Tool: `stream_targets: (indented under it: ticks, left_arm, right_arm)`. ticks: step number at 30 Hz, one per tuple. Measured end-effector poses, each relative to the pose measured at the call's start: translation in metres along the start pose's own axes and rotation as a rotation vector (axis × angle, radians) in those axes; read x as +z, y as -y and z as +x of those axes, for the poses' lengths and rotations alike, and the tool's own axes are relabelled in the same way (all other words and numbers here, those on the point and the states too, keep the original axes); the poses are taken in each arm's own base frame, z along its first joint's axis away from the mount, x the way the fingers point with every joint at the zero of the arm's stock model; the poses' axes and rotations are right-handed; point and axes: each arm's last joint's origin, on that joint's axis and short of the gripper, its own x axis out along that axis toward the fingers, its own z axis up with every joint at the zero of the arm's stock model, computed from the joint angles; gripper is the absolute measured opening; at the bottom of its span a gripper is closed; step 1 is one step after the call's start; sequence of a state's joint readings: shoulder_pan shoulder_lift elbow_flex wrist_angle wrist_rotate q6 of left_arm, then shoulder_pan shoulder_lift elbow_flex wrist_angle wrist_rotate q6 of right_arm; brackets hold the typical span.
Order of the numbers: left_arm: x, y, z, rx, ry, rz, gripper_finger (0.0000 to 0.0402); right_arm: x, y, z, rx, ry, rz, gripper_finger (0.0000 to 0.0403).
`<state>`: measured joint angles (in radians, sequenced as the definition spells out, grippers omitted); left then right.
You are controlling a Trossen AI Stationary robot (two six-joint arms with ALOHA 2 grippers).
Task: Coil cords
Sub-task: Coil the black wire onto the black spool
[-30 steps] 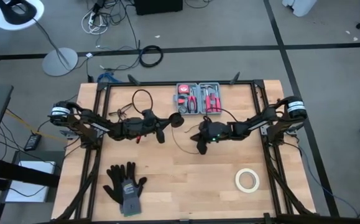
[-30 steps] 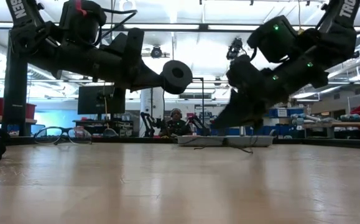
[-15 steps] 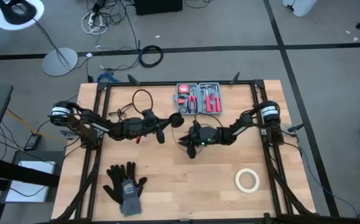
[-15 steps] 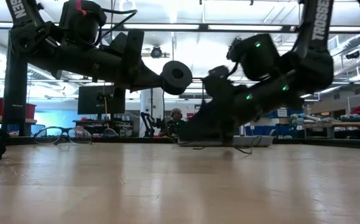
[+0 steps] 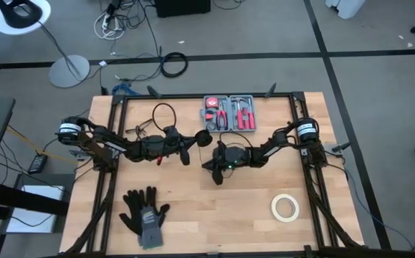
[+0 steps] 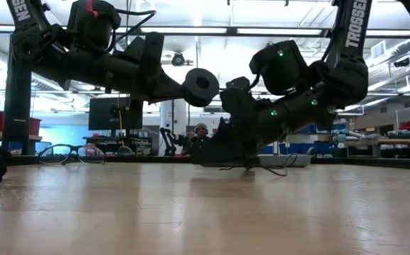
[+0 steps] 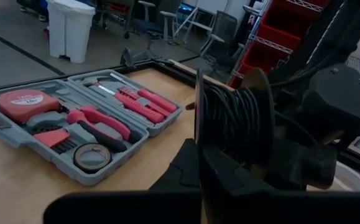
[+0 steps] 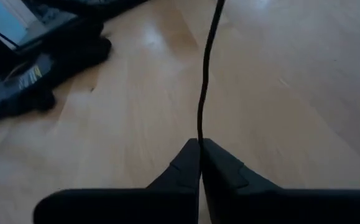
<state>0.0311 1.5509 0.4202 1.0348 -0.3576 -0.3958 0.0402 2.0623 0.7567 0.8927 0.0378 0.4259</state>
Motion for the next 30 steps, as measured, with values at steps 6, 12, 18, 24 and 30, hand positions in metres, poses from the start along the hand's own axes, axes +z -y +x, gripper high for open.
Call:
stream_targets:
  ticks: [6,12,18,24,30]
  left_arm:
    - [-0.010,-0.010,-0.015,-0.042,0.005,-0.002,0.0000]
    - [-0.015,-0.016,-0.027,-0.064,0.024,-0.015,0.0000]
    - [-0.021,-0.017,-0.027,-0.076,-0.052,0.028,0.0000]
    - [-0.025,-0.018,-0.025,-0.046,-0.105,0.049,0.0000]
    - [-0.022,-0.011,-0.009,0.012,-0.177,0.084,0.0000]
  right_arm:
    - [0.006,-0.001,-0.015,-0.112,-0.122,-0.001,0.0004]
    - [0.030,-0.003,-0.043,-0.241,-0.199,-0.024,0.0002]
    - [0.063,0.000,-0.072,-0.286,-0.149,0.029,0.0001]
    - [0.090,0.002,-0.093,-0.290,-0.053,0.054,0.0001]
    - [0.115,-0.008,-0.089,-0.253,0.002,0.014,0.0000]
